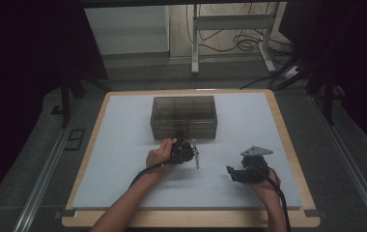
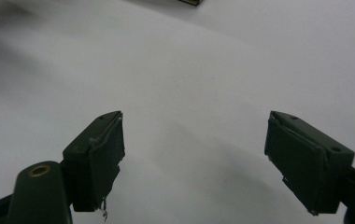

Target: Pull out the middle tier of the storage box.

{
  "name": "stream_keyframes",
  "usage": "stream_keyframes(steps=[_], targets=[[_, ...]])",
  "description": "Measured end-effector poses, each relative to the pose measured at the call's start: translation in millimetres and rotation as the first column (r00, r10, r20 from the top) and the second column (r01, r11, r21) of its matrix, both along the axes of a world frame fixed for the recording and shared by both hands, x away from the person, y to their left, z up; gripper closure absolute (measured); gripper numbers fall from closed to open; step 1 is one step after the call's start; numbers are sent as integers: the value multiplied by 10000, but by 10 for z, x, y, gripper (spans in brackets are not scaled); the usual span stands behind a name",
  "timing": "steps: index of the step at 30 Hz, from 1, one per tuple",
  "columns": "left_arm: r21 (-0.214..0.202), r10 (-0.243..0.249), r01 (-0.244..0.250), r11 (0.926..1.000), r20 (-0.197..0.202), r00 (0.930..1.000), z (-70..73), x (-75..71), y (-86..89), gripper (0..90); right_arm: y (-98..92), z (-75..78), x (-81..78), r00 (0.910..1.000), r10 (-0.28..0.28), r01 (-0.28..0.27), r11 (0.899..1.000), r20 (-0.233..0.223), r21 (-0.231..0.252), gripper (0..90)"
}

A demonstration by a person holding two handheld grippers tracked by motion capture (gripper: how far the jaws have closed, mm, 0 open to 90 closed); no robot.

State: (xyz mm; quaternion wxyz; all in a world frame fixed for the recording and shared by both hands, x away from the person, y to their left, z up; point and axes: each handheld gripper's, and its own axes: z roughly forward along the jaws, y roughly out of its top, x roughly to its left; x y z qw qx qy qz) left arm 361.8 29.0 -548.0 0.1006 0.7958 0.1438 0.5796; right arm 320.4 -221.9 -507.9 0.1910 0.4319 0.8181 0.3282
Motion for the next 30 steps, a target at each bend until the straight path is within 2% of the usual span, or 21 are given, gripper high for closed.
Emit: stream_keyframes(steps=[23, 30], targets=[[66, 19, -19, 10000, -80, 10000, 14, -163, -6, 810, 11, 0, -1, 10000, 62, -62, 10000, -16, -16, 195], [-86, -32, 32, 10000, -80, 10000, 11, -192, -1, 809, -2, 18, -10, 10000, 31, -31, 10000, 17, 10, 195]])
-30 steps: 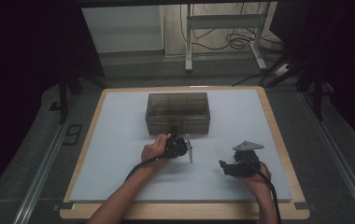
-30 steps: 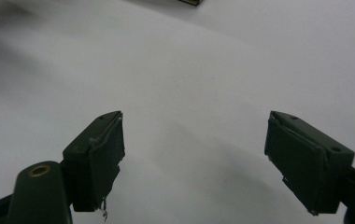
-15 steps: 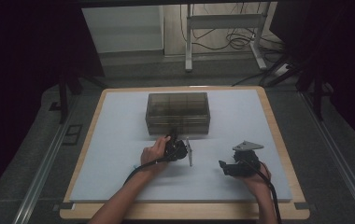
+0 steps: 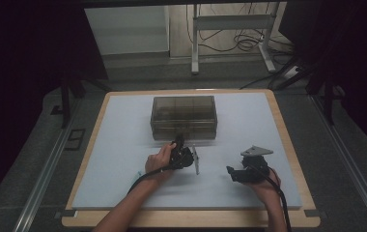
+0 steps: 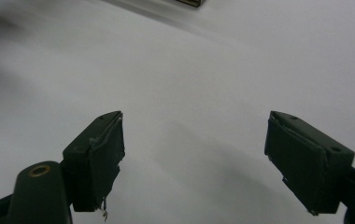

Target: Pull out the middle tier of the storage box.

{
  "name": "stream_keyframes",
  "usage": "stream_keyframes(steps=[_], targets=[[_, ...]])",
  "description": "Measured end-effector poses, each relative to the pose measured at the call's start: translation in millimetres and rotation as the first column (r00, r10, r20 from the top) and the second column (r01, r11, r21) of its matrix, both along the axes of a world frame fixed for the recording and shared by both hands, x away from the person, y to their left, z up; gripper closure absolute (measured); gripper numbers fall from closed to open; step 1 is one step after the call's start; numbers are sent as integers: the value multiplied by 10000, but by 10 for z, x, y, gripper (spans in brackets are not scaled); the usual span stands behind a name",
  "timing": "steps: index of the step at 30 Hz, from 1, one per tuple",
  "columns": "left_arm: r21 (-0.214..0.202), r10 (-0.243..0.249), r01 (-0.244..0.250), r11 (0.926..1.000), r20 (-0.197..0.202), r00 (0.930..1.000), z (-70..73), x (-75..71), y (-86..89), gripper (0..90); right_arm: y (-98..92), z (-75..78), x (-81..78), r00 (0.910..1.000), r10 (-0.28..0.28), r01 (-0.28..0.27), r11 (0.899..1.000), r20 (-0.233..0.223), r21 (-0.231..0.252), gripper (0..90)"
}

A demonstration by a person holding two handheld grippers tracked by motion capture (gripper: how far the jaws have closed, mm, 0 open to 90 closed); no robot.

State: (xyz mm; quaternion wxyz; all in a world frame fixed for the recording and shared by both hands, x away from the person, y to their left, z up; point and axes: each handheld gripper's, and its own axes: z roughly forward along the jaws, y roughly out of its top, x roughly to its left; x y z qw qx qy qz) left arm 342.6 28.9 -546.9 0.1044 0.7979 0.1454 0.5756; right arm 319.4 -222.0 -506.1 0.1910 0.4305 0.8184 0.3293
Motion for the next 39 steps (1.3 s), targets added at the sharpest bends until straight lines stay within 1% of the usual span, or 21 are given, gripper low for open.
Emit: stream_keyframes(steps=[10, 12, 14, 15, 16, 19, 22, 23, 24, 25, 26, 27, 28, 29, 30, 31, 32, 33, 34, 36, 39], targets=[[-98, 33, -34, 9999, -49, 10000, 5, -18, -1, 802, -6, 5, 0, 10000, -28, 28, 10000, 20, 10, 195], [-121, -28, 26, 9999, -171, 9999, 18, -21, 0, 788, -8, 6, 0, 10000, -36, 36, 10000, 22, 16, 195], [-199, -144, 140, 9997, -193, 9997, 28, -39, -3, 739, -6, 3, 2, 10000, -38, 38, 10000, 19, 10, 195], [-257, -210, 202, 9995, -280, 9994, 52, -58, -2, 731, -4, 1, 3, 10000, -27, 27, 10000, 12, 2, 194], [-257, -210, 202, 9995, -280, 9994, 52, -58, -2, 725, -4, 1, 3, 10000, -27, 27, 10000, 12, 2, 194], [-771, -395, 352, 9964, -544, 9977, 94, -75, 15, 700, -3, -2, 4, 10000, 19, -19, 10000, 10, -33, 195], [-1117, -581, 481, 9926, -880, 9944, 147, -95, 44, 655, -5, 1, 3, 10000, 9, -9, 10000, 6, -41, 195], [-1400, -722, 557, 9886, -1159, 9906, 180, -108, 70, 622, -4, 2, 3, 10000, -5, 5, 10000, -13, -45, 195], [-1400, -722, 557, 9886, -1159, 9906, 180, -108, 70, 612, -4, 2, 3, 10000, -5, 5, 10000, -13, -45, 195], [-1448, -784, 599, 9876, -1254, 9890, 202, -117, 88, 612, -3, -1, 4, 10000, -12, 12, 10000, -1, -18, 195], [-1729, -905, 635, 9829, -1528, 9841, 237, -127, 119, 585, 1, -4, 4, 10000, -7, 7, 10000, 3, -13, 195], [-1729, -905, 635, 9829, -1528, 9841, 237, -127, 119, 568, 1, -4, 4, 10000, -7, 7, 10000, 3, -13, 195], [-1852, -977, 650, 9805, -1733, 9800, 255, -130, 134, 552, 3, -6, 5, 10000, -8, 8, 10000, -1, -15, 195], [-2144, -1088, 657, 9745, -1960, 9745, 281, -138, 163, 545, 3, -7, 6, 10000, -11, 11, 10000, -15, -21, 195], [-2144, -1088, 657, 9745, -1960, 9745, 281, -138, 163, 535, 3, -7, 6, 10000, -11, 11, 10000, -15, -21, 195], [-2473, -1253, 683, 9665, -2229, 9668, 305, -151, 191, 521, 4, -9, 7, 10000, -26, 26, 10000, -17, -22, 195], [-2473, -1253, 683, 9665, -2229, 9668, 305, -151, 191, 511, 4, -9, 7, 10000, -26, 26, 10000, -17, -22, 195], [-2657, -1385, 744, 9612, -2312, 9630, 321, -161, 207, 511, 4, -9, 7, 10000, -15, 15, 10000, -25, -22, 195], [-2816, -1477, 790, 9563, -2316, 9616, 332, -170, 217, 501, 5, -8, 7, 10000, -19, 19, 10000, -22, -22, 195], [-2939, -1563, 801, 9525, -2456, 9567, 361, -183, 235, 497, 5, -7, 6, 10000, -18, 18, 10000, -10, -27, 195], [-3300, -1856, 963, 9391, -2509, 9501, 396, -207, 259, 493, 6, -6, 5, 10000, -23, 23, 10000, 3, -23, 195]])
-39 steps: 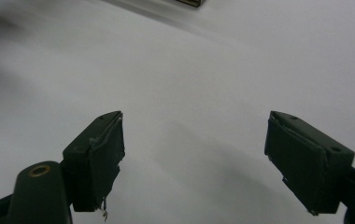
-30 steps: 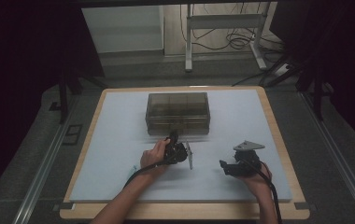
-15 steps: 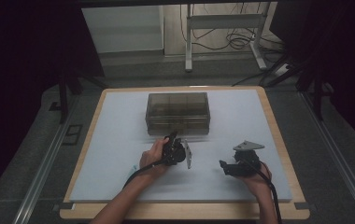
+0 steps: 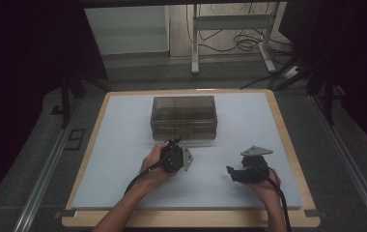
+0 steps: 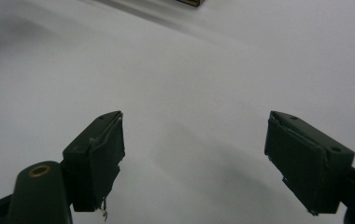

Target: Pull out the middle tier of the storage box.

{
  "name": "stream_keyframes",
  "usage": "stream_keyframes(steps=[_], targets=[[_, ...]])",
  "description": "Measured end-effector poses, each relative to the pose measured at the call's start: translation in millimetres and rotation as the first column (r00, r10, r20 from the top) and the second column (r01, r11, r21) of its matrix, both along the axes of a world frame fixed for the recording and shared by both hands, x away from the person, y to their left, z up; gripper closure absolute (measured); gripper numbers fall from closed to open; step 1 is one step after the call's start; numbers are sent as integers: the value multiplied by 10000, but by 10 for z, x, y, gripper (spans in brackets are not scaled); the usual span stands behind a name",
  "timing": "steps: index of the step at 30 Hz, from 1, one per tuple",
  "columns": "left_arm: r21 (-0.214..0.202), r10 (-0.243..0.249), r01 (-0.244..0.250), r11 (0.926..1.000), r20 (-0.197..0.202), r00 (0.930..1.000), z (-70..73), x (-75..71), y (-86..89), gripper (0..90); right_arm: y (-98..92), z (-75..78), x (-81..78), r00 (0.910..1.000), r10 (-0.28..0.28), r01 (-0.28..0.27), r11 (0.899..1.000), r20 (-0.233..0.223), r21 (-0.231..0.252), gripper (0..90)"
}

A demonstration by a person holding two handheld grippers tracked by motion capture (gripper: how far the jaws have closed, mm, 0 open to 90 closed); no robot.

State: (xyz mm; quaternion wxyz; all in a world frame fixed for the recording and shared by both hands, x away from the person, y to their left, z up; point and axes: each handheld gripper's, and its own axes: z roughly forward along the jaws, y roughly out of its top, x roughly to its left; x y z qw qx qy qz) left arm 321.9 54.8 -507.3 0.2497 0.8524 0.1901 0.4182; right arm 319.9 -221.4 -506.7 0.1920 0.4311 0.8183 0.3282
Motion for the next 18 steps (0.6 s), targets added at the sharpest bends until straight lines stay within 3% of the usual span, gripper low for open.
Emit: stream_keyframes(steps=[4, 12, 18], targets=[[-56, -18, 18, 10000, -110, 9999, 10, -14, 0, 486, -1, 6, -2, 10000, -3, 3, 10000, 17, -8, 195], [-472, -73, 39, 9989, -710, 9975, -7, -14, 78, 417, -25, 24, -9, 10000, -73, 73, 10000, 52, 21, 196], [-976, -126, -6, 9952, -1347, 9908, -7, -18, 130, 361, -15, 28, -12, 9999, -69, 69, 10000, 113, 23, 196]])
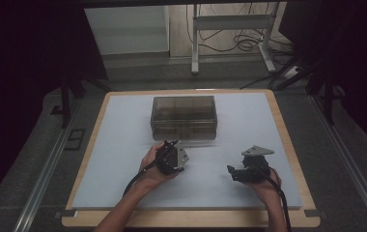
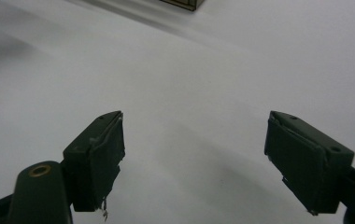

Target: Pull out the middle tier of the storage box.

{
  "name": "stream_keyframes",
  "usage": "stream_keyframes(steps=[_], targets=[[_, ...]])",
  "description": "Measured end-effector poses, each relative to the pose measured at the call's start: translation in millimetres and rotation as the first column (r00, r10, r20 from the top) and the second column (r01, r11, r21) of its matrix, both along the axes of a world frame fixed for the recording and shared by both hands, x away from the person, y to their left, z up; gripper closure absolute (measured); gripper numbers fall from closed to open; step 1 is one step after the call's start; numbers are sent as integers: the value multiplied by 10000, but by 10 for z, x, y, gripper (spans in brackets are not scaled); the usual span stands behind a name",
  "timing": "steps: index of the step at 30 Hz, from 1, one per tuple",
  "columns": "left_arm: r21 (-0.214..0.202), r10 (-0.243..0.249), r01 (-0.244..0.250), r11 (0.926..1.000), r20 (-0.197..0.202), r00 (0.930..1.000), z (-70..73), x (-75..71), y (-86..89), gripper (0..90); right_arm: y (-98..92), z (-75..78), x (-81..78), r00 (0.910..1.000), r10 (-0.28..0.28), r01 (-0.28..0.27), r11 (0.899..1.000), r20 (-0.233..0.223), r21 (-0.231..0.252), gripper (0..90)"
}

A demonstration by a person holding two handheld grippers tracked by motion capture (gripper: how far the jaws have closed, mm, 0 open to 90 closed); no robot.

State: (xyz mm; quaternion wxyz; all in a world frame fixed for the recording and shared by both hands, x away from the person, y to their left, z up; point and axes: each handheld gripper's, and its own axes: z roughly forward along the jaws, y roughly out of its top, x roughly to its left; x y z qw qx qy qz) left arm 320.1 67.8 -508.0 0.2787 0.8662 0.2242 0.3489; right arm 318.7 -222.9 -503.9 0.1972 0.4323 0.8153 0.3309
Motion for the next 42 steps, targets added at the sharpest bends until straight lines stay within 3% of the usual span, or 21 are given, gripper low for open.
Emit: stream_keyframes(steps=[4, 14, 42], targets=[[-359, 43, -59, 9993, -456, 9990, -5, -16, 73, 336, -3, 4, -1, 10000, -8, 8, 10000, 33, 0, 196], [-758, 279, -350, 9965, -929, 9953, -47, -38, 228, 312, 12, 3, 0, 10000, -16, 16, 10000, 80, -17, 198], [-1689, 775, -1048, 9800, -1607, 9840, -57, -139, 641, 283, 28, 4, 2, 10000, 18, -18, 10000, 74, -27, 202]])
